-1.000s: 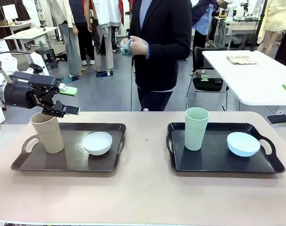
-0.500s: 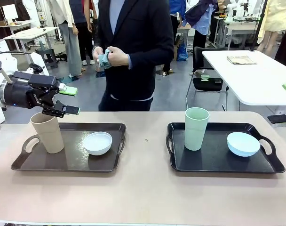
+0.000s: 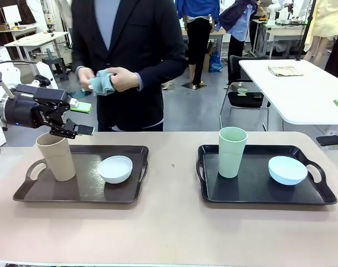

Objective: Set up a tray with a mat and arrange the tableware.
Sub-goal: Pick up the Picnic Bowl and Reusable plastic cup from the Handle tray in front of the human's position and hold them in the air.

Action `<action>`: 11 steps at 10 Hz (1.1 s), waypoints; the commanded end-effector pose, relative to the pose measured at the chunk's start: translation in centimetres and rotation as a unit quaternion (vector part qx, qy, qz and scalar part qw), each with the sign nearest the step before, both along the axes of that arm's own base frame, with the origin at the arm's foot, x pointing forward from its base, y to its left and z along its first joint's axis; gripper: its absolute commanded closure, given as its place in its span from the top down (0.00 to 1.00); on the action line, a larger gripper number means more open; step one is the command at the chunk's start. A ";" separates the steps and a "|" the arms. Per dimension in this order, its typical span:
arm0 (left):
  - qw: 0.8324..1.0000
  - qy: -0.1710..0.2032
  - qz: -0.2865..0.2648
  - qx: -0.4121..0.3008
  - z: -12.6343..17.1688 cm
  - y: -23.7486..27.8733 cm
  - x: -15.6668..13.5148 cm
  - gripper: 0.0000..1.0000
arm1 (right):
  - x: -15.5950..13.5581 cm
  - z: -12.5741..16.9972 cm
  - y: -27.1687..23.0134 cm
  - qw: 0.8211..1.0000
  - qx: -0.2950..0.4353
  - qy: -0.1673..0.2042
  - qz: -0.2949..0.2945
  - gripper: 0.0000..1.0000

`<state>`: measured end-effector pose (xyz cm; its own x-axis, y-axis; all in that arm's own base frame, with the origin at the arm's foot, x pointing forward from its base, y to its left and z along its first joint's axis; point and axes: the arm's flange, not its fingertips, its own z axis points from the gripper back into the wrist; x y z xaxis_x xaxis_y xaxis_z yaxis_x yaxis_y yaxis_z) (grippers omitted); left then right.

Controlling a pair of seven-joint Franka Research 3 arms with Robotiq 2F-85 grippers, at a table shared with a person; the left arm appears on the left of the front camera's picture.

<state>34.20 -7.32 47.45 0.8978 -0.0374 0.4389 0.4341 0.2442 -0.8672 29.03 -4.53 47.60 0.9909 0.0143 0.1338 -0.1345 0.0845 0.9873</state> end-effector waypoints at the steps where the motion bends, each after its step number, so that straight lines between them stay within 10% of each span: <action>1: 1.000 -0.014 0.000 -0.013 -0.3 -0.1 -0.2 1.00 | 0.3 0.2 0.2 1.000 0.016 -0.010 -0.003 1.00; 11: 1.000 -0.014 0.000 -0.013 -0.3 -0.1 -0.2 1.00 | 0.3 0.2 0.2 1.000 0.016 -0.010 -0.003 1.00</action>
<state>34.25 -7.37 47.50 0.8978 -0.0309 0.4394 0.4332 0.2421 -0.8682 29.03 -4.53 47.60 0.9908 0.0142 0.1348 -0.1355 0.0845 0.9872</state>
